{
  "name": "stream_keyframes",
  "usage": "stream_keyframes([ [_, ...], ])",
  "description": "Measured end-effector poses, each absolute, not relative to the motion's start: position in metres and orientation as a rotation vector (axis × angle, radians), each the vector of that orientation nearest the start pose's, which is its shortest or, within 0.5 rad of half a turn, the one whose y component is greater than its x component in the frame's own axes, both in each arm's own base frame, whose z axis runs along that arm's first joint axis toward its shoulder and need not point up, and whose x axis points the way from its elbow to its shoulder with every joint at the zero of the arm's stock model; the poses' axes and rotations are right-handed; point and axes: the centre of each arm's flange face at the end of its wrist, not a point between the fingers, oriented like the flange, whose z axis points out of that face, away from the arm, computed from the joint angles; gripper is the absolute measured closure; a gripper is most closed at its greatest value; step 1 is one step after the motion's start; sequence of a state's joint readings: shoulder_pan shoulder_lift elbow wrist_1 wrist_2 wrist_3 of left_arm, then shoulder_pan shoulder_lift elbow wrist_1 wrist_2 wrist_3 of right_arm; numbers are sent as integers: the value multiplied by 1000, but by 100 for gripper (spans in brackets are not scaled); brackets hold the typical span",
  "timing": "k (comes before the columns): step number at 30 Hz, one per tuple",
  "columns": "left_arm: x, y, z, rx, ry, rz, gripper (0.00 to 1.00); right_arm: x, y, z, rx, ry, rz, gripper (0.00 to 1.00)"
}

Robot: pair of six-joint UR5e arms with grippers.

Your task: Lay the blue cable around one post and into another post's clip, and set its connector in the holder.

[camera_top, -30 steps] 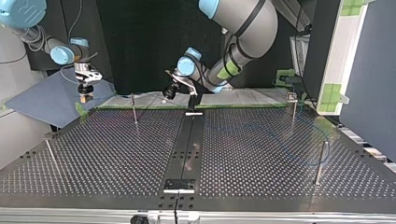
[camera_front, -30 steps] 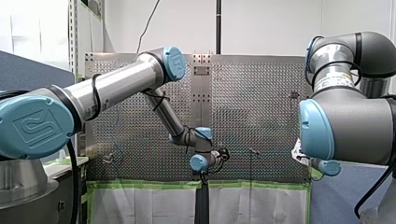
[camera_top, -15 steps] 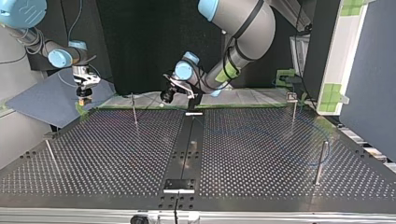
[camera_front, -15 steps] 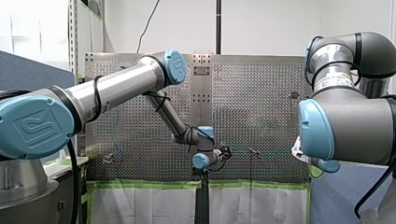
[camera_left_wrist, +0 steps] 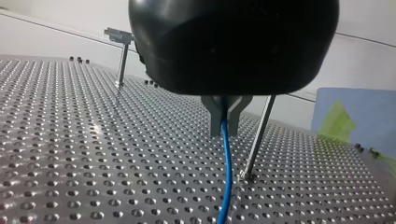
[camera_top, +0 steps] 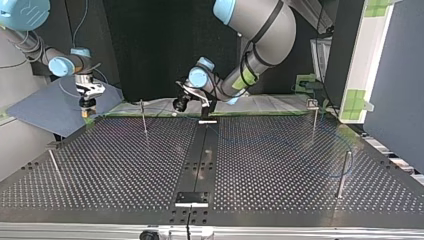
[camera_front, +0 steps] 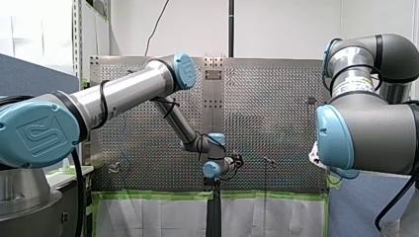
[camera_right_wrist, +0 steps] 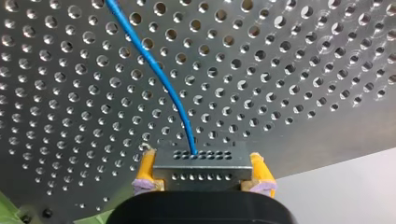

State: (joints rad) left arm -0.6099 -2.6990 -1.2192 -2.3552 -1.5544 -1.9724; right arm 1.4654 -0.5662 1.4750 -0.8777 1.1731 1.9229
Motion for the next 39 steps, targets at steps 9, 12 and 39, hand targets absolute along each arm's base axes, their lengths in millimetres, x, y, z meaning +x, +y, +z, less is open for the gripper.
stream_keyframes([
  [9, 550, -547, -30, 186, 1611, -802, 99, 99, -703, -22, 1299, -1391, 1649, 100],
  [12, 549, -547, -30, 199, 1618, -794, 92, 99, -702, -23, 1306, -1396, 1639, 100],
  [39, 505, -575, -39, 492, 1657, -740, 0, 116, -696, -26, 1354, -1394, 1618, 100],
])
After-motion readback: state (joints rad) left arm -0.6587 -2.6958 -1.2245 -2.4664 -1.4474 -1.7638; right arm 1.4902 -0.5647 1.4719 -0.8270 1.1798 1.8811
